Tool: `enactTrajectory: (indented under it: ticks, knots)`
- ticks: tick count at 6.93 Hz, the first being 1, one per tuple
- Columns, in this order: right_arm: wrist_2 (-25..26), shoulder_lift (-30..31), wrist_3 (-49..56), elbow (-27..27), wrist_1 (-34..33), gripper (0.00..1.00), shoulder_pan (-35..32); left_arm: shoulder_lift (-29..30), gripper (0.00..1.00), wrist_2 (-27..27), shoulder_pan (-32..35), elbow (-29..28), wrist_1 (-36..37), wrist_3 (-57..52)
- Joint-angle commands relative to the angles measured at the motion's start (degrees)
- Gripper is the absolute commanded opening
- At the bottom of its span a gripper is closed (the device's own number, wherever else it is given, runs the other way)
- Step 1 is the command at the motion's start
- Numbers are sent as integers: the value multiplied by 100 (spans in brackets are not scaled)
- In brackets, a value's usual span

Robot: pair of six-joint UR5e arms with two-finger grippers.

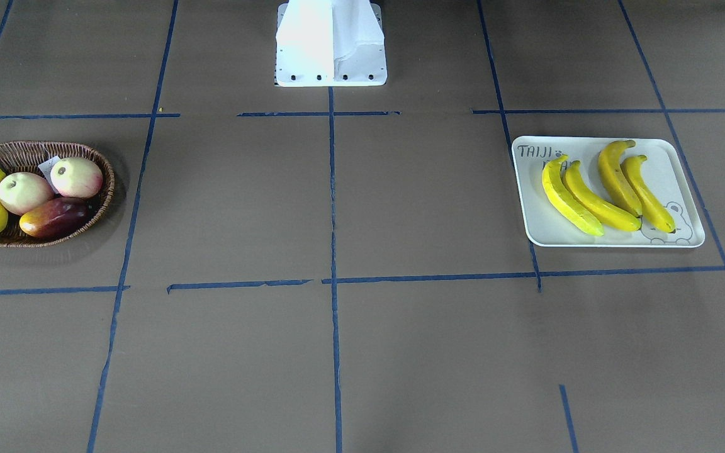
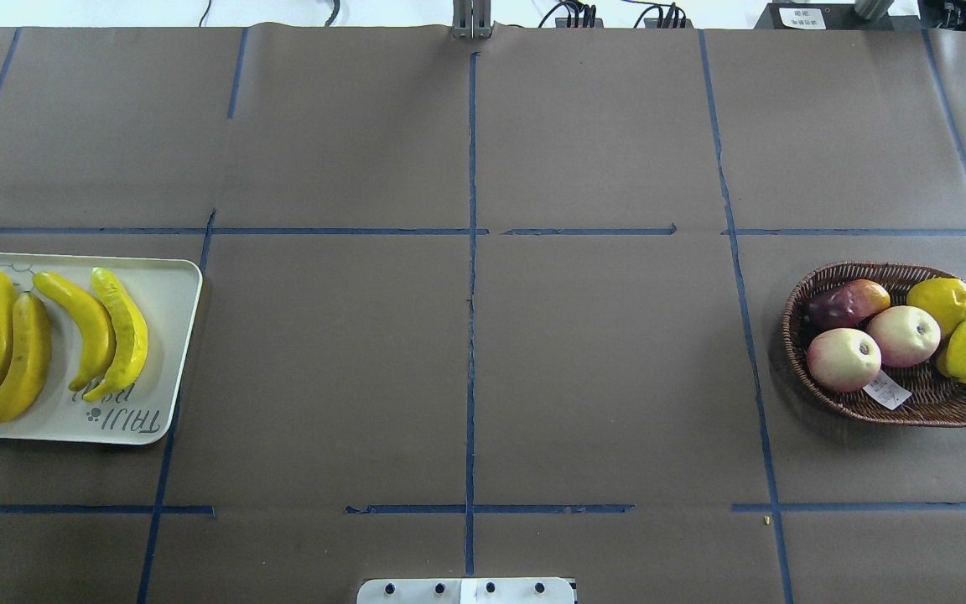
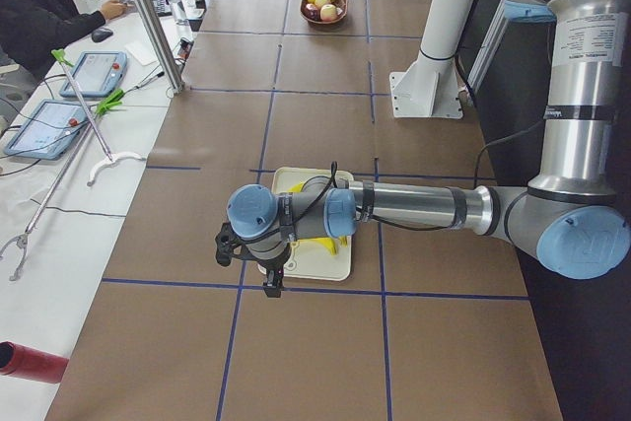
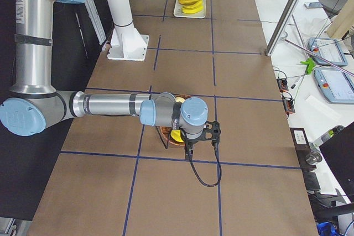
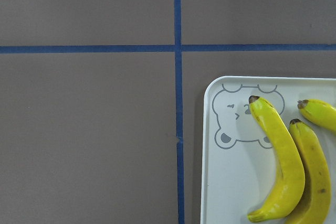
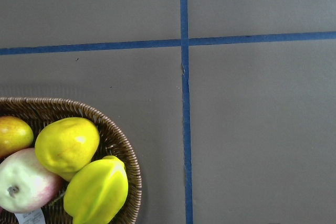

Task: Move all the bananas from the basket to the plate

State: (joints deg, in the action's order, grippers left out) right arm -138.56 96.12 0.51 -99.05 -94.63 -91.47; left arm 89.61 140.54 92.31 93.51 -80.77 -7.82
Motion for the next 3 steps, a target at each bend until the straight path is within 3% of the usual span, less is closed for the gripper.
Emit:
enactTrajectory:
  ticks: [1, 3]
  knots:
    - [-30, -6, -16, -9, 6, 100, 6, 13, 100, 0, -3, 9, 0, 0]
    - [-30, -23, -33, -9, 6, 100, 6, 22, 100, 0, -3, 0, -9, -9]
